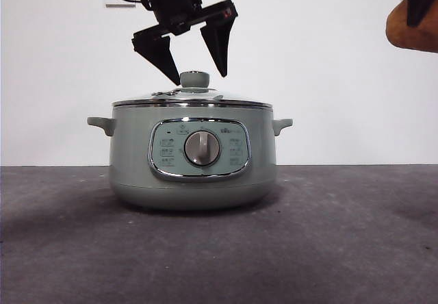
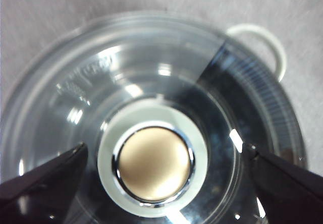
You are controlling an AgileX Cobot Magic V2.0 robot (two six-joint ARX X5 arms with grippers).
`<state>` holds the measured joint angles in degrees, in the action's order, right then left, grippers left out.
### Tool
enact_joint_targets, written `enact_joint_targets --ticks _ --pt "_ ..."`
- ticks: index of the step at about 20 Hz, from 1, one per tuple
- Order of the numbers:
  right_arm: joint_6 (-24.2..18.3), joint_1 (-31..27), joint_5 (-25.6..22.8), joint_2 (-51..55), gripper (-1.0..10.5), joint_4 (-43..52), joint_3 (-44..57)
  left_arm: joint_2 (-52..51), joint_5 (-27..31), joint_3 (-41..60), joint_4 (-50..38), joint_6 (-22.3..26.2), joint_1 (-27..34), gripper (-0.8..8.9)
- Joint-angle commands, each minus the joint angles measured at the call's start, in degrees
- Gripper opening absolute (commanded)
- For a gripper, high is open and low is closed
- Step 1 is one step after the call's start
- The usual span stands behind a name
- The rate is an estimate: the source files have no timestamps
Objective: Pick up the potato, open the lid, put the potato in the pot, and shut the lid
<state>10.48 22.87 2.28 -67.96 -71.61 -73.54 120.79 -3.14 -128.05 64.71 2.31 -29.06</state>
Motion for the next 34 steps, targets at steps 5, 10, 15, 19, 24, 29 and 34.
enact_joint_targets --ticks 5,10,15,19,24,29,34 --pt "-0.02 0.07 -0.17 -0.02 0.0 0.2 -0.11 1.14 3.37 -0.04 0.24 -1.01 -0.9 4.34" --pt "-0.02 0.07 -0.17 -0.02 0.0 -0.13 -0.11 1.14 3.43 -0.04 -0.26 -0.96 -1.2 2.42" --pt "-0.02 0.07 -0.17 -0.02 0.0 -0.28 -0.11 1.14 4.74 -0.04 -0.46 -0.11 -1.14 -0.09" --pt "0.0 0.07 -0.17 -0.02 0.0 -0.15 -0.11 0.79 6.25 -0.09 -1.18 0.98 -0.85 -0.09" --pt "3.34 0.04 -2.38 -0.11 0.0 0.33 -0.11 -1.86 6.14 -2.49 -1.62 0.96 -0.07 -0.09" --pt "5.25 0.07 3.54 -2.21 0.0 2.43 -2.75 -3.69 6.16 -9.16 0.81 0.98 0.22 -0.09" --pt "5.75 1.09 9.75 -12.66 0.0 2.49 -14.08 -3.72 6.21 -13.92 3.61 1.84 2.91 -0.09"
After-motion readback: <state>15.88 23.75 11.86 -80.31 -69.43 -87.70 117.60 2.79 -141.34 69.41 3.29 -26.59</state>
